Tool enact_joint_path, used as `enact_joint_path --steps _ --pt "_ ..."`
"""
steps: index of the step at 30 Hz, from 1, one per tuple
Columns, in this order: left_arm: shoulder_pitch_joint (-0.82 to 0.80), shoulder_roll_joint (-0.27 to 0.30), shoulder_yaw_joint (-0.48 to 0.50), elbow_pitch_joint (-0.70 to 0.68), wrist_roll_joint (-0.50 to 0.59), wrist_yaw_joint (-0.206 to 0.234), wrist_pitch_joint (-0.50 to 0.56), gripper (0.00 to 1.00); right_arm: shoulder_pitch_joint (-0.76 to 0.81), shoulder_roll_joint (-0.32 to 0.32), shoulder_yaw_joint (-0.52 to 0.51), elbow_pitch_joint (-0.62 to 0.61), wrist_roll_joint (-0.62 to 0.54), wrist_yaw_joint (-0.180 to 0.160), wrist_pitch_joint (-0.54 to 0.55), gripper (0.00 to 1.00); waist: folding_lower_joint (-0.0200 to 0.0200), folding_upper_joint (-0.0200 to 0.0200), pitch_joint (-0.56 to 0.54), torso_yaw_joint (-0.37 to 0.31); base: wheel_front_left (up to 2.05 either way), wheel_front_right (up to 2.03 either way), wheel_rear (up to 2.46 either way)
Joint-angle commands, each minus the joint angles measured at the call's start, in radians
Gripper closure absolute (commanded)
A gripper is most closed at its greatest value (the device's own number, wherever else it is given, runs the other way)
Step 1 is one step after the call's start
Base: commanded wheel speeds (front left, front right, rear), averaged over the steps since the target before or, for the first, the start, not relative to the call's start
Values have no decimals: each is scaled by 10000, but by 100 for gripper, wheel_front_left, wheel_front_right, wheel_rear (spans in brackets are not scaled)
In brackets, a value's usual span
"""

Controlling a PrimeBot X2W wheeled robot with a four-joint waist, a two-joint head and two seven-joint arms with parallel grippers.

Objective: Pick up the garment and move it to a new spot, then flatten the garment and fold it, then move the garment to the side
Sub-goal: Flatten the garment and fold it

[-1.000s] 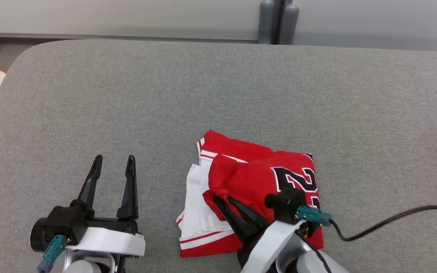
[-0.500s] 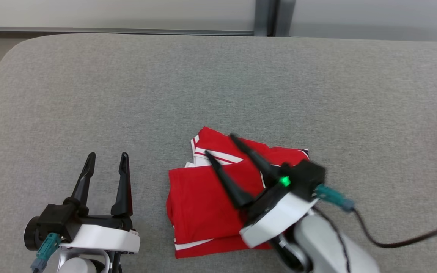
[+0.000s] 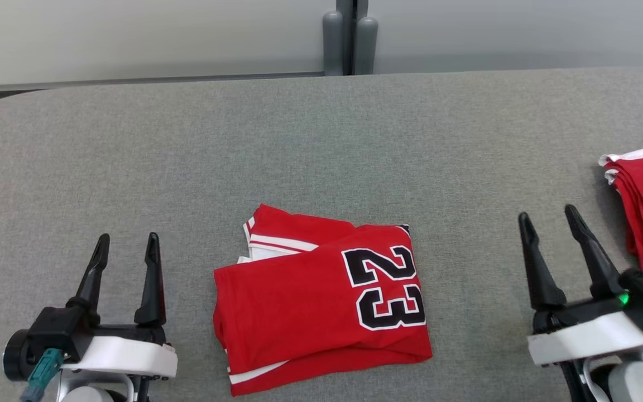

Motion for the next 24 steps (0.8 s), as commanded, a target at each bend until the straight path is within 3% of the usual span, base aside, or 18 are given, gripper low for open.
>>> enact_joint_path --steps 1,14,24 --pt "125 121 91 51 26 13 3 0 222 9 -161 -154 -99 -1 92 0 0 -1 -216 -173 0 0 0" --pt "1453 630 198 89 -78 91 541 0 2197 84 -672 -1029 -203 -1 1023 0 0 -1 -1968 -584 0 0 0" --pt "2095 689 134 -287 0 369 963 0 3000 16 -964 -1467 -247 -1 1458 0 0 -1 -2440 -582 0 0 0"
